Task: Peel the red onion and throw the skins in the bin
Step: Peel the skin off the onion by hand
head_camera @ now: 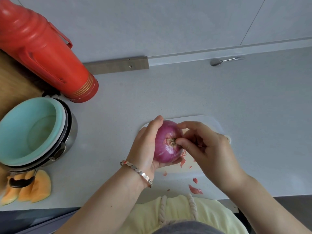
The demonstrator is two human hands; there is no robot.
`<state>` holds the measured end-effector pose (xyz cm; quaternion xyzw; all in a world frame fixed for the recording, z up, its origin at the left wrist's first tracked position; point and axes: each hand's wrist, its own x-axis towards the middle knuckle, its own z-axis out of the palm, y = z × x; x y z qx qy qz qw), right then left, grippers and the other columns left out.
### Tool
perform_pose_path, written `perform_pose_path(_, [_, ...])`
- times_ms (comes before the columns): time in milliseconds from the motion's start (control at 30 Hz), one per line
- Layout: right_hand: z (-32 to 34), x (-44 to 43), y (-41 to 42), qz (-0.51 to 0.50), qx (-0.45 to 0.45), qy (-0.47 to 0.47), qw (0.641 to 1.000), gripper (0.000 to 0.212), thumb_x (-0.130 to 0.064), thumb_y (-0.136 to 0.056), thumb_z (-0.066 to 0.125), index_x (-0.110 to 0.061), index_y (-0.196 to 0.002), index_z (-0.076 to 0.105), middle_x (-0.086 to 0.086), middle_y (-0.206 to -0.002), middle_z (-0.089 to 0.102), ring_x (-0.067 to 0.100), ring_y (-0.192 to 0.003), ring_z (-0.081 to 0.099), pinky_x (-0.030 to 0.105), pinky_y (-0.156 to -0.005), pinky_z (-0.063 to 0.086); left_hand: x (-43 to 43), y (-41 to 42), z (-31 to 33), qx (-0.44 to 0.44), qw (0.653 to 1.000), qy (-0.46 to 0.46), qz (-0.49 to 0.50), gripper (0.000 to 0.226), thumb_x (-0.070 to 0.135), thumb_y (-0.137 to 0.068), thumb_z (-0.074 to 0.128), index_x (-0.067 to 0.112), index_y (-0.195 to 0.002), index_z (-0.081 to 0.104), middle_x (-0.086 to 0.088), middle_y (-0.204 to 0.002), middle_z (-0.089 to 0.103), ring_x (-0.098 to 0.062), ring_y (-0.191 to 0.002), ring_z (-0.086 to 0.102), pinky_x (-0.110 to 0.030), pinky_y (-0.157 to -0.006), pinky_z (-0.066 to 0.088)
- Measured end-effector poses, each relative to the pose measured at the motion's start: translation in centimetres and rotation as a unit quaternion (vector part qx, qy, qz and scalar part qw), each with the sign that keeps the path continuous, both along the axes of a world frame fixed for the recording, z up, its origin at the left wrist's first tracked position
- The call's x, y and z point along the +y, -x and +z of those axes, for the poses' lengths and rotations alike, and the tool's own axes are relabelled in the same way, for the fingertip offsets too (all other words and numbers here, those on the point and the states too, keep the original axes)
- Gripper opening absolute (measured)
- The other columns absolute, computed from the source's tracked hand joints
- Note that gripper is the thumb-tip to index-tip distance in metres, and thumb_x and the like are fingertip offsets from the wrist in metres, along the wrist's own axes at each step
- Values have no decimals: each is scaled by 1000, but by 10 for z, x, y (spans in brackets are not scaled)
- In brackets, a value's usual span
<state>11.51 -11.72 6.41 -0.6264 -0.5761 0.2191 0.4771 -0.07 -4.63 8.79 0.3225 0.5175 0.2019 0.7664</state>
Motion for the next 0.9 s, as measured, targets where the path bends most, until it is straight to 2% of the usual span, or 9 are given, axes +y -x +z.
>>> perform_pose_path(67, [1,-1,2,-14,-2,13,1000,18,-27,-77,67,-30,-93,59,-35,-67,50,-12,-58,52,-5,-67,33,0,0,-1,1,1000,-3,-2,34,41,-90,49,16,-78,68,-12,-81,69,-26,-59,63,-41,-60,56])
perform_pose_path(133, [2,-2,2,-21,23,31,999,19,-20,-77,69,-31,-88,58,-28,-58,55,-11,-56,52,-7,-73,29,0,0,1,1,1000,-4,2,34,40,-90,49,14,-78,68,-11,-77,68,-26,-58,62,-39,-57,56])
perform_pose_path(233, [4,-2,2,-13,69,50,996,24,-18,-77,70,-34,-88,55,-23,-71,60,-6,-55,55,-2,-66,36,-1,-1,2,0,1000,-2,5,34,39,-90,49,13,-79,67,-10,-75,68,-25,-57,62,-38,-56,56])
perform_pose_path(433, [3,-3,3,-16,72,43,996,27,-14,-77,69,-36,-81,55,-25,-60,60,-5,-58,56,1,-61,38,-2,0,0,5,1000,-1,1,39,40,-90,49,14,-70,70,-11,-73,68,-24,-56,63,-39,-56,56])
perform_pose_path(533, [5,-4,7,-32,10,34,999,17,-14,-76,66,-28,-78,57,-24,-62,58,-14,-60,54,-9,-74,27,-1,2,-3,23,1000,2,4,42,43,-88,52,6,-100,66,-18,-93,67,-27,-63,65,-39,-55,57])
perform_pose_path(600, [7,-4,7,-38,41,47,997,21,-12,-77,69,-28,-80,57,-17,-59,60,-8,-61,56,-8,-75,28,0,2,-4,28,1000,5,7,49,44,-86,53,4,-114,60,-22,-104,65,-29,-66,65,-39,-55,56])
perform_pose_path(667, [9,-4,6,-35,107,68,991,29,-14,-77,70,-36,-86,54,-5,-59,63,1,-60,58,-1,-67,37,0,2,-4,28,999,5,18,50,44,-85,54,5,-116,59,-23,-108,66,-29,-66,66,-38,-54,57])
perform_pose_path(767, [8,-3,6,-32,112,63,991,30,-20,-77,70,-43,-87,54,-10,-79,64,4,-58,57,7,-59,42,0,2,-5,24,999,-3,24,48,42,-87,53,6,-117,59,-24,-109,66,-29,-67,66,-38,-54,56])
perform_pose_path(900, [6,-3,10,-51,91,45,994,18,-24,-73,64,-36,-85,58,-12,-56,58,-3,-56,54,1,-61,38,0,3,-9,31,999,5,30,52,45,-85,56,5,-118,57,-23,-108,66,-31,-71,66,-44,-59,58])
